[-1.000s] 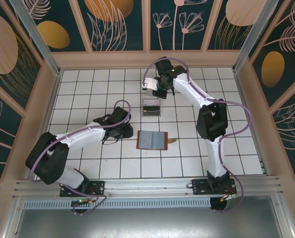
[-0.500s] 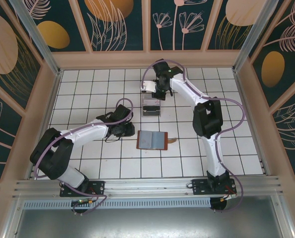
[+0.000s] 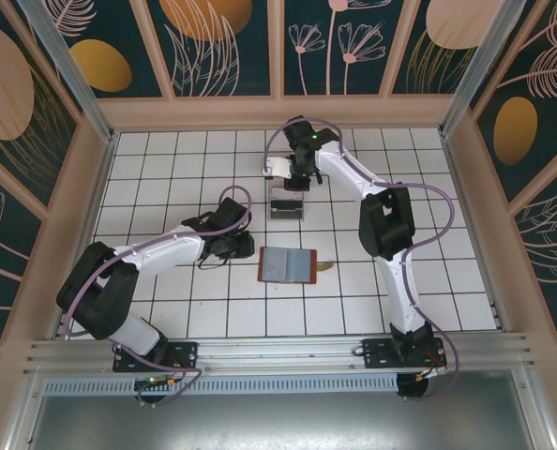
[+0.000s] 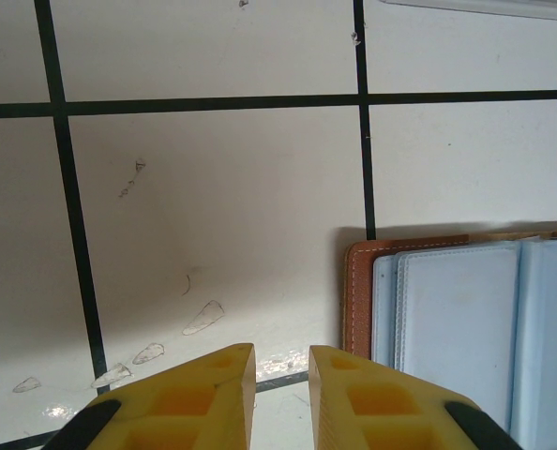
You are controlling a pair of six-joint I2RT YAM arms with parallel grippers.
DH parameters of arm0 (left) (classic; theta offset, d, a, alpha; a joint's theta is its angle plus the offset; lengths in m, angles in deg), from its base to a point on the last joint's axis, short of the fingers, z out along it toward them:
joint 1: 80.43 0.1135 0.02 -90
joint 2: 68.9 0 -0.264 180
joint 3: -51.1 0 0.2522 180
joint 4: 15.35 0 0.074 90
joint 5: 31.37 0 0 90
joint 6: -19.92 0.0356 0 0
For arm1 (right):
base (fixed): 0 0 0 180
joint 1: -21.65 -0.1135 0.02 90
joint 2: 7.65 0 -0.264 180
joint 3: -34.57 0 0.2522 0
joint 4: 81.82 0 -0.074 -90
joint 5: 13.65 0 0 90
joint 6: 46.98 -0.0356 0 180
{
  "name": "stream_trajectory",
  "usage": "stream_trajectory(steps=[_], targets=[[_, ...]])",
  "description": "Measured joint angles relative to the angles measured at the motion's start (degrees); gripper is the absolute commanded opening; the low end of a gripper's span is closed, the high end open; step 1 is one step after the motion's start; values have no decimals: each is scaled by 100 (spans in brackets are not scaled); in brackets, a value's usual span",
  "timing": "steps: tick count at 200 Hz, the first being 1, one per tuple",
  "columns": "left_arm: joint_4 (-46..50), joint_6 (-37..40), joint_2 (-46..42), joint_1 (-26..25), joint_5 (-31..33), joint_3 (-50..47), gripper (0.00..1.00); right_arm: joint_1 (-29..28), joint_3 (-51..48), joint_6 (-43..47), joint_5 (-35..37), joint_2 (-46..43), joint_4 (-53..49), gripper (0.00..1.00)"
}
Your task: Take the credit cards out of the card holder
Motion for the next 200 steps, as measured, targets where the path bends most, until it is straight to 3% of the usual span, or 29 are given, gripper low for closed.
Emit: stream_trajectory(steps=[46, 200], targets=[[0, 0, 0, 0, -4, 2, 24, 0, 0, -24, 289, 13, 240, 27], [0, 46, 122, 0, -24, 66, 24, 2, -223, -96, 1126, 15, 1606, 28]])
